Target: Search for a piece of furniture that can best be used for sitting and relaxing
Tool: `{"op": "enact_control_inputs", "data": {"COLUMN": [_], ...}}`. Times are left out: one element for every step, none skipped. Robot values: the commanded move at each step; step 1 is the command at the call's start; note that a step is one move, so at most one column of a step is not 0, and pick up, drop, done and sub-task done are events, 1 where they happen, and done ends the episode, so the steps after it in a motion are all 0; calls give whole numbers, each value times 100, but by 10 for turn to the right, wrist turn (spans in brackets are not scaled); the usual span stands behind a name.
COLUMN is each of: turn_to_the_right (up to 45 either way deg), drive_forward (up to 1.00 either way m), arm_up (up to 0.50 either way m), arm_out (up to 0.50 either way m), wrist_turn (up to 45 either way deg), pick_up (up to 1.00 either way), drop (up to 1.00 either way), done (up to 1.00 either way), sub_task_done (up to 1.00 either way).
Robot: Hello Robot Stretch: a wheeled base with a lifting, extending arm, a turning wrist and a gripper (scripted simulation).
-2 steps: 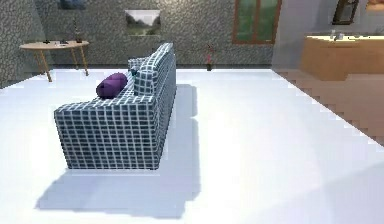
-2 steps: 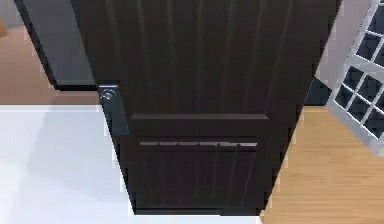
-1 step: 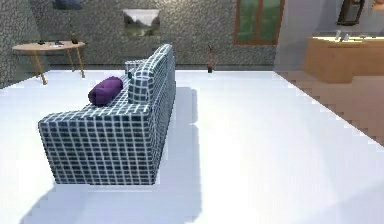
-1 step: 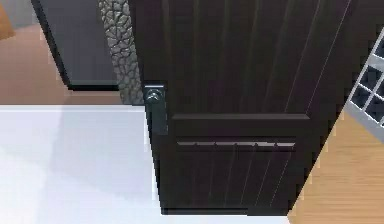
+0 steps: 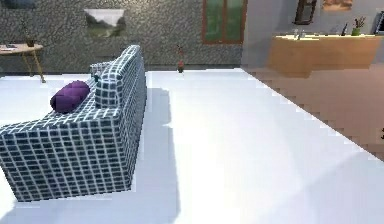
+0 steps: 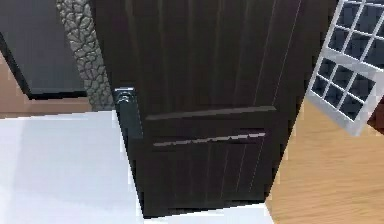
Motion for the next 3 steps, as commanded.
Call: {"op": "enact_control_inputs", "data": {"turn_to_the_right": [0,-330,0], "drive_forward": [80,0,0], "arm_up": [0,0,0], "arm_out": [0,0,0], "wrist_turn": [0,0,0], "pick_up": [0,0,0], "drop": [0,0,0], "done": [0,0,100], "sub_task_done": [0,0,0]}}
